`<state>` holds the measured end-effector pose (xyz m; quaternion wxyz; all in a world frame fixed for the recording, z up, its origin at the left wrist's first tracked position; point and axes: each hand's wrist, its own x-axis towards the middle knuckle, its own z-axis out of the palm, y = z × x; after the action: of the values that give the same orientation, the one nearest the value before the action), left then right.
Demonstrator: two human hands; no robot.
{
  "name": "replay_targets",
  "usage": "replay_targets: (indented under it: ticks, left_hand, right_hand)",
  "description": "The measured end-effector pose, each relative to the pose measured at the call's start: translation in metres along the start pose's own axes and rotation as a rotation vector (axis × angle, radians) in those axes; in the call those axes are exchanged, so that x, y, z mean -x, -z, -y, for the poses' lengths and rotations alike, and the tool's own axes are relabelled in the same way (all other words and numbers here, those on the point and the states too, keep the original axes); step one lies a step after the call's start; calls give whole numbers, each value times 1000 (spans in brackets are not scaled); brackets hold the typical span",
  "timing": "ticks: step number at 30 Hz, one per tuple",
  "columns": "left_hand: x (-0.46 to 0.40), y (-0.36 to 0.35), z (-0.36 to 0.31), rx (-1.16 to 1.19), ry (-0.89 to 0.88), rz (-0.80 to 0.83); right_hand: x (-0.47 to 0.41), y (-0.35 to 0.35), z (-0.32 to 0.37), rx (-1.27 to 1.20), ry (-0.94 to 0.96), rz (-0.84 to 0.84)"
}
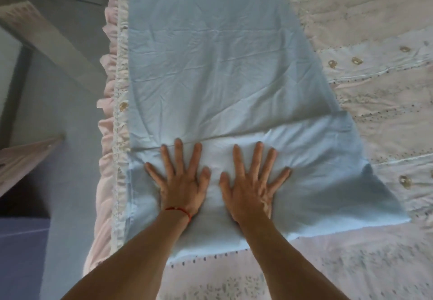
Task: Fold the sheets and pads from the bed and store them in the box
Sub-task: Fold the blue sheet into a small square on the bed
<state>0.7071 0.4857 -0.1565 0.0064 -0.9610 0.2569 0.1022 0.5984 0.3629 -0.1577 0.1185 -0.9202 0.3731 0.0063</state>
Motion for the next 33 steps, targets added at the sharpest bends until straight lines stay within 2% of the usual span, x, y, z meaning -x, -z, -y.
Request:
replay_targets:
  ticks: [3,14,16,18,21,23,25,28,31,33]
  left_hand:
    - [-1,-13,3,60,-37,-71]
    - [-9,-22,7,116,-98,-62]
    - [-13,-25,4,107,-100,-83]
    - [-12,-27,5,108,-74,-100]
    - [-15,-32,3,89,-99,-106]
    - [-12,-33,3,100,-95,-121]
    - [-13,-31,2,104,-108,-102]
    - [-14,-26,-4,121,-103,-57]
    - [-15,-16,-3,144,-112,44]
    - [-14,-10,-7,159,-103,77]
  right_hand:
    - [1,-5,3,58,-5,4]
    - [-10,-1,11,68,-114,-13]
    - [-41,9,-11,38,-333,-112]
    - [-80,22,-48,-2,-528,-108]
    - [-130,38,-109,-29,-489,35]
    - [-138,50,-122,-37,-476,81]
    - [-124,53,-104,-7,-452,2]
    - [-56,50,-29,-55,-498,-179]
    - [27,21,39,-105,-751,-177]
    - [47,1,41,-158,-863,-109]
